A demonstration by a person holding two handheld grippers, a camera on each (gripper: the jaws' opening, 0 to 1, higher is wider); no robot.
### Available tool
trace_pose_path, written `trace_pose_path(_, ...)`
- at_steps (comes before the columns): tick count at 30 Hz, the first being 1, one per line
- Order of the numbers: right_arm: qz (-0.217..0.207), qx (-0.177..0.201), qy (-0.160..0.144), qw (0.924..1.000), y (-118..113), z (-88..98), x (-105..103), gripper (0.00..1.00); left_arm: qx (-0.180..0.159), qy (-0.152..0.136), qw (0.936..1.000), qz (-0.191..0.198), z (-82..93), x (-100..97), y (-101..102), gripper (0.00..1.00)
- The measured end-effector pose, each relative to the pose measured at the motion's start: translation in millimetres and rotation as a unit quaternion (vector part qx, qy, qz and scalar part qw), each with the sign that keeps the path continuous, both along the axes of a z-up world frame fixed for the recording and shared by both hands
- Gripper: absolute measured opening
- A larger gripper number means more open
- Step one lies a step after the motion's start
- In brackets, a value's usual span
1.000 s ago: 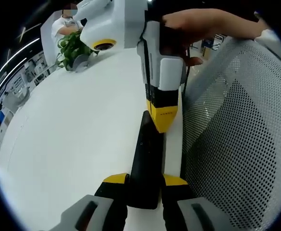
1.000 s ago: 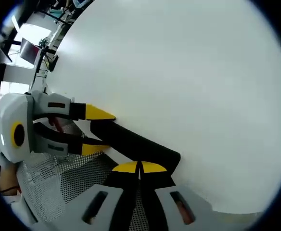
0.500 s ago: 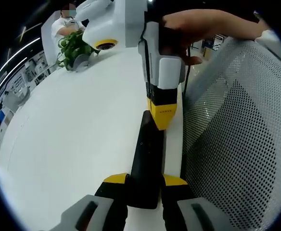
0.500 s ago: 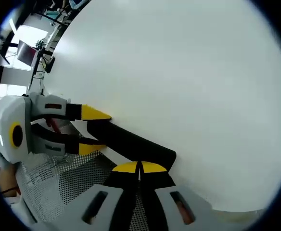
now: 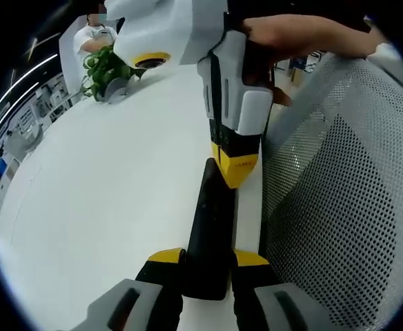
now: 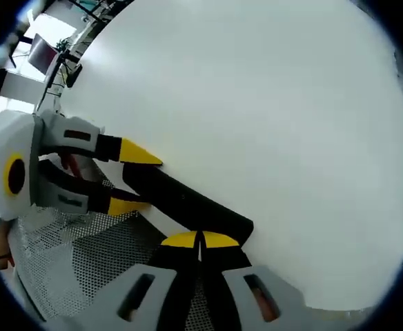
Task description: Press the specified remote control buttons in sequence, fully releasing each button before pressing the next.
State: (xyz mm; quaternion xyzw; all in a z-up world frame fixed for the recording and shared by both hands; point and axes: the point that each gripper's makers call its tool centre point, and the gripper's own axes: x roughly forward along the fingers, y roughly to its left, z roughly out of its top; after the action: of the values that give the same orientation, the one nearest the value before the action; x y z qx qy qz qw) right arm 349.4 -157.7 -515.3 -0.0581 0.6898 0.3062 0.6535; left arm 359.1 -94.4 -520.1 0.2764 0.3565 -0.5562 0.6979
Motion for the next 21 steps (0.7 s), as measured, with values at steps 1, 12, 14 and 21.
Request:
trace_pose_path(1,-0.008,0.006,0.006,0.9999,-0.5,-0.5,0.9,0.00,0.000,0.000,1.0000,0.000,0.0,0.0,-0.1,0.26)
trace_pose_path(12,-0.018,0.012,0.040,0.9990,1.4,-2.8,-4.3,0.00,0.000,-0.001,1.0000,-0.001,1.0,-1.2,-0.2,0.26)
trace_pose_path(14,-0.003,-0.026,0.068,0.9974,-7.0,-10.4,-16.1,0.00,0.001,-0.001,1.0000,-0.001,1.4,-1.7,-0.3,0.26)
trace_pose_path(21,-0.001,0.032,0.019,0.9993,13.8,8.5,-1.2,0.00,0.001,-0.002,1.0000,-0.001,1.1,-1.4,-0.3,0.26)
